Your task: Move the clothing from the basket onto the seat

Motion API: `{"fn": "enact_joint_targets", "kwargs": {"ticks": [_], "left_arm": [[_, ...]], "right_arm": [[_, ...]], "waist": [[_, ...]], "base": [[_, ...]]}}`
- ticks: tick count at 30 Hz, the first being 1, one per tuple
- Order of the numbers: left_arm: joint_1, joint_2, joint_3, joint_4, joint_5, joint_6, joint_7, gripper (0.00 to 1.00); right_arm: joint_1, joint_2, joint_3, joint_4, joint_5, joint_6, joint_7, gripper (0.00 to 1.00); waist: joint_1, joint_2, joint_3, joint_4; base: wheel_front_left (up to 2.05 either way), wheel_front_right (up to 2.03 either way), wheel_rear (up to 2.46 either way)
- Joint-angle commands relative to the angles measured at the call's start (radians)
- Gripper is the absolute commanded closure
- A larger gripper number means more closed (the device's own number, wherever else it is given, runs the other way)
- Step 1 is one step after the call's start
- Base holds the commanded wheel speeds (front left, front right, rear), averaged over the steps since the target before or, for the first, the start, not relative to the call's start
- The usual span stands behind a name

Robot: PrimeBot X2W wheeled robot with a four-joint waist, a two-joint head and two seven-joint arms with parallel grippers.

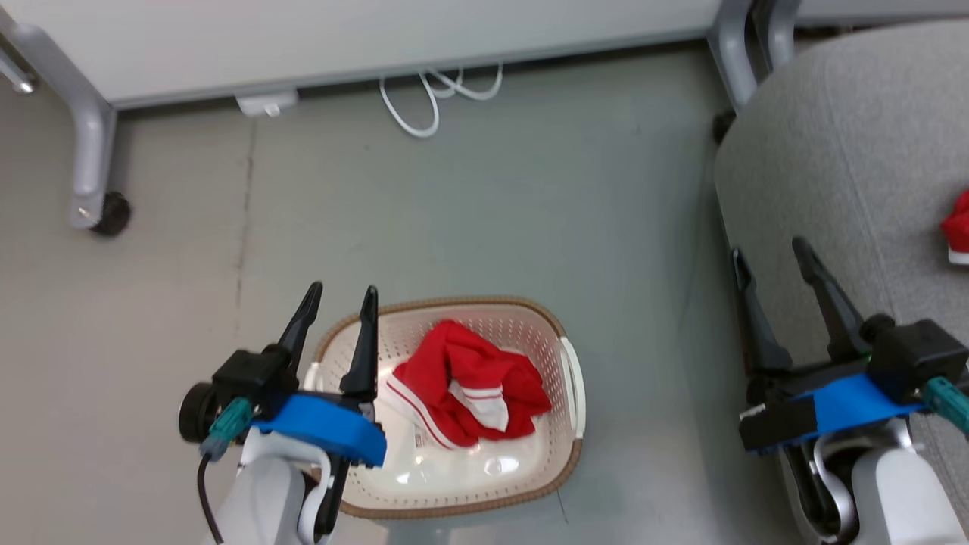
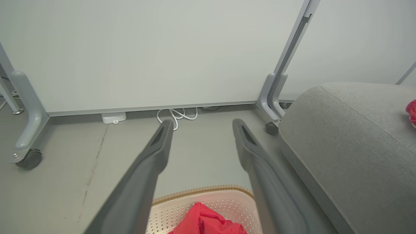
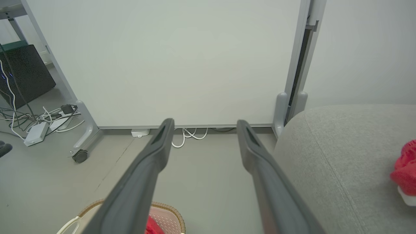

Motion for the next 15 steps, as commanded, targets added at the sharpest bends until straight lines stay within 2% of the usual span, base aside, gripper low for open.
{"fn": "enact_joint_targets", "kwargs": {"ticks": [1, 8, 15], "left_arm": [[-0.044, 0.005, -0.01, 0.009, 0.004, -0.003, -0.003, 0.0], [-0.168, 0.009, -0.054, 0.108, -0.001, -0.003, -0.003, 0.0], [-0.28, 0.001, -0.096, 0.276, -0.026, -0.003, -0.003, 0.0]], "right_arm": [[-0.039, -0.004, 0.009, -0.006, 0.001, 0.0, -0.009, 0.0], [-0.172, -0.002, 0.064, -0.011, -0.009, 0.0, -0.033, 0.0], [-0.254, 0.002, 0.088, -0.021, -0.001, 0.0, -0.053, 0.0]], "waist": [[-0.0001, 0.0, 0.105, -0.048], [-0.0001, 0.0, 0.271, -0.11], [-0.0001, 0.0, 0.395, -0.153]], "base": [[0.0, 0.0, 0.0], [0.0, 0.0, 0.0], [0.0, 0.0, 0.0]]}}
